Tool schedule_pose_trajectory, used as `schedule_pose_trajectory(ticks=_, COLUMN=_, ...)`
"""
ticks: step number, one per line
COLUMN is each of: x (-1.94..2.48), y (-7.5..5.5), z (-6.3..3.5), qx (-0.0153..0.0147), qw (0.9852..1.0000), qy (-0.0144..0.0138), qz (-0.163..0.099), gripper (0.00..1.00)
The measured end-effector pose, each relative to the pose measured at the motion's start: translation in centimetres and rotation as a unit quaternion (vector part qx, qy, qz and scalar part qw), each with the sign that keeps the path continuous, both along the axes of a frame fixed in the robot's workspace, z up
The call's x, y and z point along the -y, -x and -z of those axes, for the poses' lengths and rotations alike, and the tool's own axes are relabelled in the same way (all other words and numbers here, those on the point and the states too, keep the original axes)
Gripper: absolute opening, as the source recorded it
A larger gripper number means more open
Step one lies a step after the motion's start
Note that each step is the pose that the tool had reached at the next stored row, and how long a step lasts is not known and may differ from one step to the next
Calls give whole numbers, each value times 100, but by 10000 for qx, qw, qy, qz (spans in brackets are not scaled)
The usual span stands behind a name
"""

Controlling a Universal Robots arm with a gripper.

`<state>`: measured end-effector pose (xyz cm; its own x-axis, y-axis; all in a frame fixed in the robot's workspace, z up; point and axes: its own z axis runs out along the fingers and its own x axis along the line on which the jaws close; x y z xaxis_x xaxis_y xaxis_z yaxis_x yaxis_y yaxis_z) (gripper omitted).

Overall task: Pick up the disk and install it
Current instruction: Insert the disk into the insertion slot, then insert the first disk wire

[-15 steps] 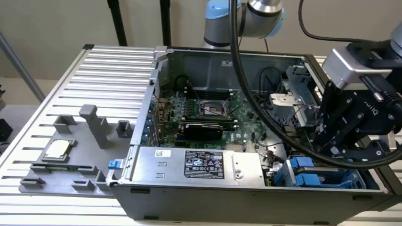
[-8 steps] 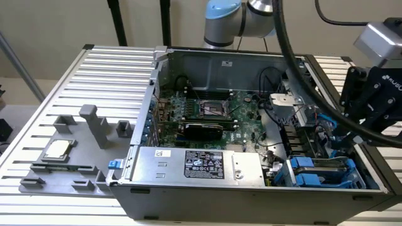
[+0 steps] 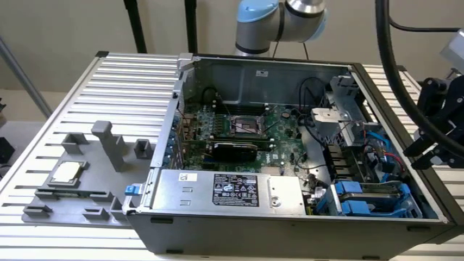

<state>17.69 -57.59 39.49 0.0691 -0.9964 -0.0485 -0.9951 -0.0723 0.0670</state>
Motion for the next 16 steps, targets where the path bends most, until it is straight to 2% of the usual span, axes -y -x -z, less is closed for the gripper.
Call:
schedule_pose_trajectory(ticks=4, x=-50, y=-33, z=74, qx=0, qw=10000, qy=1, qz=-10, gripper=0)
schedule_pose_trajectory(ticks=7, x=-67, y=-33, z=131, qx=1, qw=10000, qy=-1, qz=-23, gripper=0)
schedule_pose_trajectory(ticks=16, x=-70, y=-1, z=291, qx=1, qw=10000, qy=1, qz=-63, gripper=0)
